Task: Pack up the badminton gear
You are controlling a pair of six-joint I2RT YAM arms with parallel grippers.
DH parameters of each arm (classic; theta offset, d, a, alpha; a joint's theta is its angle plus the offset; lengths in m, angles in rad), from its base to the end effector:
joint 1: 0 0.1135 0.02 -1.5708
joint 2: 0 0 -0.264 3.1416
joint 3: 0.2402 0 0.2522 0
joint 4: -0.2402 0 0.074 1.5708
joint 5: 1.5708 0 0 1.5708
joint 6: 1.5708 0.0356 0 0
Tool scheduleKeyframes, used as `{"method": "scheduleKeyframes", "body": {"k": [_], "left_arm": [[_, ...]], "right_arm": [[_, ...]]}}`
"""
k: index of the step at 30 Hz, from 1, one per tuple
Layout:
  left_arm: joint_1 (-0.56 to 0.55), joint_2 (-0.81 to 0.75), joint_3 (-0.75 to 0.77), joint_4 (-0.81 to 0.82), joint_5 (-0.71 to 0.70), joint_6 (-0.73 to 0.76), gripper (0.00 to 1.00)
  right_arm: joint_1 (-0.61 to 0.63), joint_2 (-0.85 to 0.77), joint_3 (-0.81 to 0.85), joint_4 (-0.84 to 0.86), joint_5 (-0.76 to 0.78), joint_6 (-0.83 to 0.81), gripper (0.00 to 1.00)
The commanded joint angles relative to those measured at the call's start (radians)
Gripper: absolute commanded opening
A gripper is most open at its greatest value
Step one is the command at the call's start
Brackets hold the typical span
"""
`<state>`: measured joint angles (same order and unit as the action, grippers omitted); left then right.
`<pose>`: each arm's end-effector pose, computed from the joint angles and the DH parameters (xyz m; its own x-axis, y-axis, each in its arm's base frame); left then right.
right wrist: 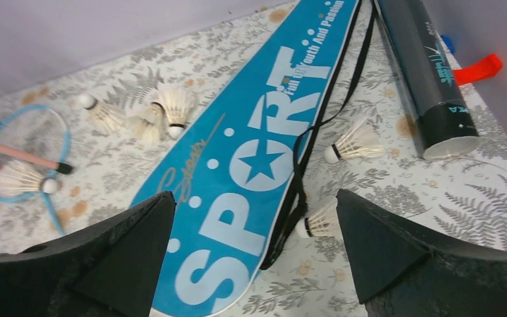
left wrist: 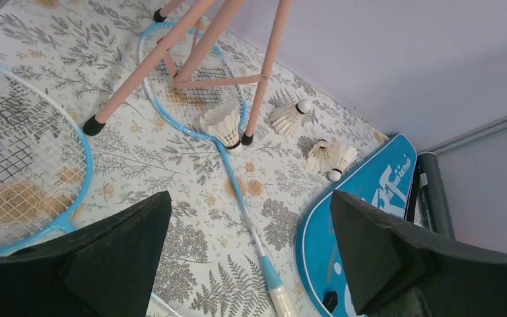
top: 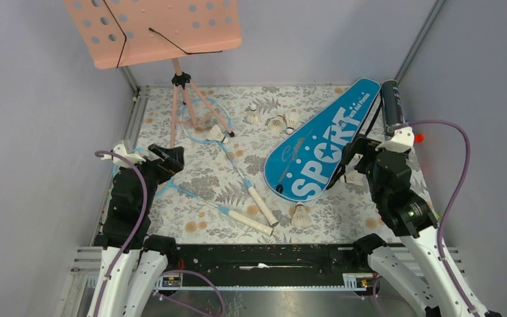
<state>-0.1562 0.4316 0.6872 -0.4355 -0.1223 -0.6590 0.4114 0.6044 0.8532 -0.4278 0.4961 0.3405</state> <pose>0.1090 -0.0128 0.3244 -0.1617 -0.5898 -0.7912 -0.0799 0.8070 -0.5852 0.1250 0.0361 0.3632 -0.1279 0.2646 -0.9558 0.1277 0.9601 0.2487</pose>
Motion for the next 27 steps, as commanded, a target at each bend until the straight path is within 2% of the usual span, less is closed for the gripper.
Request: {"method": "scheduleKeyframes", "body": {"k": [1,4,7,9,12,15,17,21,27], "left_arm": [[0.003,0.005,-0.033,0.123,0.015,0.028,0.99],[0.003,0.045,-0.048,0.172,0.048,0.042,0.99],[0.003,0.094,-0.059,0.204,0.069,0.051,0.99],[0.003,0.125,-0.071,0.223,0.080,0.058,0.99],[0.003,0.170,-0.081,0.234,0.092,0.069,0.99],[0.003,0.203,-0.083,0.247,0.085,0.081,0.99],[0.003,0.218,-0.083,0.254,0.084,0.087,0.99],[0.003,0.253,-0.088,0.269,0.090,0.086,0.99],[0.003,0.305,-0.088,0.296,0.117,0.093,0.99]], "right_arm": [[-0.003,0.113,0.020,0.069,0.044,-0.132,1.00],[-0.055,0.263,0.083,0.105,-0.039,-0.165,1.00],[-0.270,0.448,0.211,0.076,-0.312,-0.124,1.00],[-0.394,0.576,0.297,0.056,-0.409,-0.134,1.00],[-0.505,0.792,0.435,0.025,-0.402,-0.206,1.00],[-0.593,0.996,0.633,-0.090,-0.380,-0.224,1.00],[-0.635,1.103,0.705,-0.120,-0.361,-0.239,1.00],[-0.702,1.263,0.795,-0.141,-0.365,-0.274,1.00],[-0.746,1.415,0.836,-0.121,-0.314,-0.336,0.99]]}}
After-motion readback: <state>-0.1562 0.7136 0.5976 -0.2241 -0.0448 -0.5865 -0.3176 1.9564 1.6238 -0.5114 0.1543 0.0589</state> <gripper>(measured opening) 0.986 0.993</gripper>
